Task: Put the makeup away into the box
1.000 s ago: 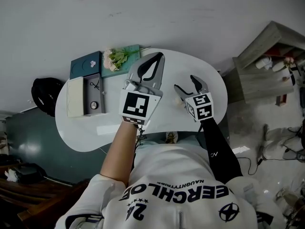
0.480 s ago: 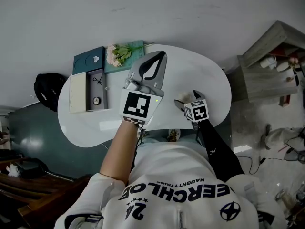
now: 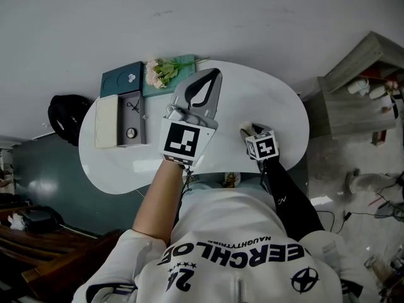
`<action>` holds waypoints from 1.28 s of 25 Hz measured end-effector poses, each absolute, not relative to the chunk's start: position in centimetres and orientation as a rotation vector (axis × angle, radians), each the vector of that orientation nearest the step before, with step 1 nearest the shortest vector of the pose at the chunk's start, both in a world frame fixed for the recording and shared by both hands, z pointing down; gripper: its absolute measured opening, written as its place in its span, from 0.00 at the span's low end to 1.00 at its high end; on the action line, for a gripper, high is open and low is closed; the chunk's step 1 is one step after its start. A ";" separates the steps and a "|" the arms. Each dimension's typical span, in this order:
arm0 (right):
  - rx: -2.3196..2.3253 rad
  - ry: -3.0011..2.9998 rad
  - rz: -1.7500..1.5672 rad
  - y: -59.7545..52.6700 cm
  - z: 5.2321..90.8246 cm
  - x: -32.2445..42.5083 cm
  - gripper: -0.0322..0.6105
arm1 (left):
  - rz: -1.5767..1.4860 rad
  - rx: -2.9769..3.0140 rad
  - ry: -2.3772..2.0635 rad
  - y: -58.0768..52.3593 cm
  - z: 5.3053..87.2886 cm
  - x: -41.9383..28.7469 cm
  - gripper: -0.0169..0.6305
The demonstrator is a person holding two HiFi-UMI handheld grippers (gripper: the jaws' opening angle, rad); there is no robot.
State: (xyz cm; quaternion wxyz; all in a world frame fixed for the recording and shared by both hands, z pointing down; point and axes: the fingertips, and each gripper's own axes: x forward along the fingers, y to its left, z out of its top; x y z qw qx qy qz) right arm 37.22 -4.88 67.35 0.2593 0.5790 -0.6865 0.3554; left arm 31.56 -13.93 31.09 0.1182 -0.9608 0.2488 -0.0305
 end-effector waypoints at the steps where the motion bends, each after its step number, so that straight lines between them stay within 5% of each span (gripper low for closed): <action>1: 1.592 -1.872 0.952 -5.2 66.7 37.4 0.38 | -0.089 -2.813 0.732 -14.1 31.1 31.5 0.03; 21: 2.175 -2.191 -0.195 -9.9 30.4 42.4 0.39 | -0.030 -2.771 0.790 -14.9 28.7 31.1 0.03; 32: 2.136 -2.240 -0.240 -10.1 28.9 40.4 0.39 | -0.011 -2.766 0.835 -15.3 28.2 29.3 0.03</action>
